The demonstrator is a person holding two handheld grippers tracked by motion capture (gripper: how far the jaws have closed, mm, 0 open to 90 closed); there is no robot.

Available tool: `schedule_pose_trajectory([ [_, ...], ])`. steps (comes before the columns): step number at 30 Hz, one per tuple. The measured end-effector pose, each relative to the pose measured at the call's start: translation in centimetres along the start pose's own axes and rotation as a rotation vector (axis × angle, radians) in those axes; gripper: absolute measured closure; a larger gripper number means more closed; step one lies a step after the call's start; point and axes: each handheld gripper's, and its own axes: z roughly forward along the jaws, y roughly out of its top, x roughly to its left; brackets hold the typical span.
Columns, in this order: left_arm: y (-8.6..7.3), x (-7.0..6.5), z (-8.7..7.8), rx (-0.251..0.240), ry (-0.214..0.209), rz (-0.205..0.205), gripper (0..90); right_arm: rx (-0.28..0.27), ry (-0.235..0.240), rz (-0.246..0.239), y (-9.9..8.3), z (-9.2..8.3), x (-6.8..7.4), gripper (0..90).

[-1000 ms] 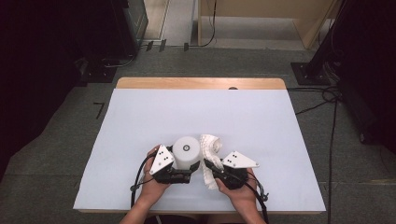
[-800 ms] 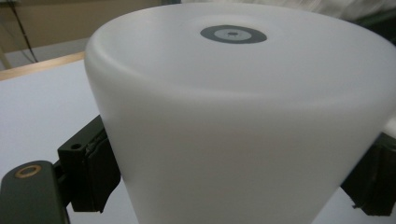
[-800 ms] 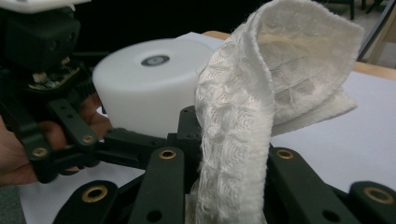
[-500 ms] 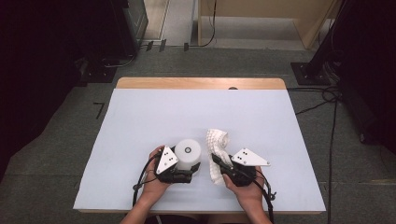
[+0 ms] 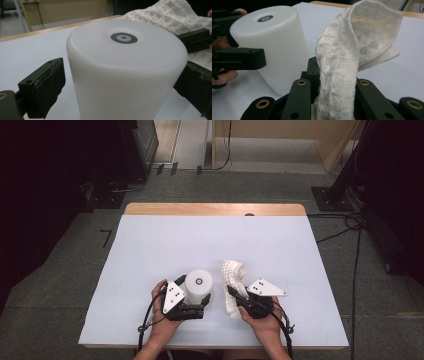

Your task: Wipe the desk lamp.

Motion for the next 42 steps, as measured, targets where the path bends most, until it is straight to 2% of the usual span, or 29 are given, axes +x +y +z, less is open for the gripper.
schedule_pose_trajectory([
  [1, 0.0, -0.3, 0.3, 0.017, 0.024, 0.002, 1.1, 0.003, 0.003, 0.001, -0.1, 0.1, 0.0, 75.7],
  [3, -0.2, -0.7, 0.9, 0.047, 0.046, -0.003, 1.3, 0.013, 0.006, 0.003, -0.3, 0.3, 0.1, 75.7],
  [5, -0.3, -0.8, 1.1, 0.053, 0.068, 0.001, 4.5, 0.020, 0.008, -0.002, -0.5, 0.6, 0.3, 75.7],
  [8, -0.2, -0.5, 1.0, 0.053, 0.048, 0.000, 8.6, 0.028, 0.014, -0.007, -0.6, 0.7, 0.6, 75.7],
  [11, 0.0, 0.2, 0.8, 0.057, 0.011, -0.011, 8.8, 0.028, 0.022, -0.011, -0.6, 0.8, 0.8, 75.7],
  [13, 0.6, 0.9, 0.4, 0.028, -0.030, -0.026, 8.8, 0.038, 0.027, -0.015, -0.7, 1.1, 1.0, 75.7],
  [15, 1.3, 1.5, -0.3, -0.015, -0.089, -0.031, 8.8, 0.049, 0.036, -0.021, -0.9, 1.4, 1.2, 75.7],
  [17, 1.9, 1.7, -0.8, -0.043, -0.140, -0.020, 8.8, 0.059, 0.046, -0.019, -1.0, 1.6, 1.6, 75.7],
  [18, 2.1, 1.8, -1.0, -0.049, -0.151, -0.010, 8.9, 0.059, 0.051, -0.027, -1.0, 1.7, 1.7, 75.7],
  [20, 2.3, 1.7, -1.1, -0.046, -0.170, 0.017, 8.9, 0.049, 0.054, -0.031, -0.8, 1.7, 2.2, 75.7],
  [22, 2.2, 1.7, -1.1, -0.042, -0.179, 0.026, 8.9, 0.036, 0.056, -0.032, -0.4, 1.4, 2.4, 75.7],
  [24, 2.0, 1.7, -0.9, -0.020, -0.204, 0.044, 8.9, 0.019, 0.061, -0.030, 0.1, 1.0, 2.4, 75.7],
  [27, 1.6, 1.4, -0.3, 0.014, -0.213, 0.061, 8.9, -0.041, 0.074, -0.031, 1.3, -0.3, 2.8, 75.7],
  [28, 1.6, 1.4, -0.3, 0.014, -0.213, 0.061, 8.9, -0.041, 0.074, -0.031, 1.3, -0.3, 2.8, 75.7],
  [29, 1.4, 1.2, -0.1, 0.022, -0.219, 0.064, 8.9, -0.084, 0.069, -0.053, 2.2, -1.3, 3.1, 75.7],
  [32, 1.6, 1.2, -0.2, 0.010, -0.222, 0.065, 8.9, -0.100, 0.068, -0.063, 2.5, -1.8, 3.2, 75.8],
  [34, 1.9, 1.4, -0.4, 0.002, -0.216, 0.063, 8.9, -0.078, 0.065, -0.061, 2.0, -1.3, 3.1, 75.8],
  [39, 2.1, 1.7, -0.6, -0.012, -0.216, 0.055, 9.0, 0.035, 0.057, -0.040, -0.4, 1.2, 2.4, 75.8],
  [42, 2.0, 1.7, -0.5, -0.011, -0.219, 0.054, 8.9, 0.050, 0.053, -0.040, -0.6, 1.5, 2.4, 75.8],
])
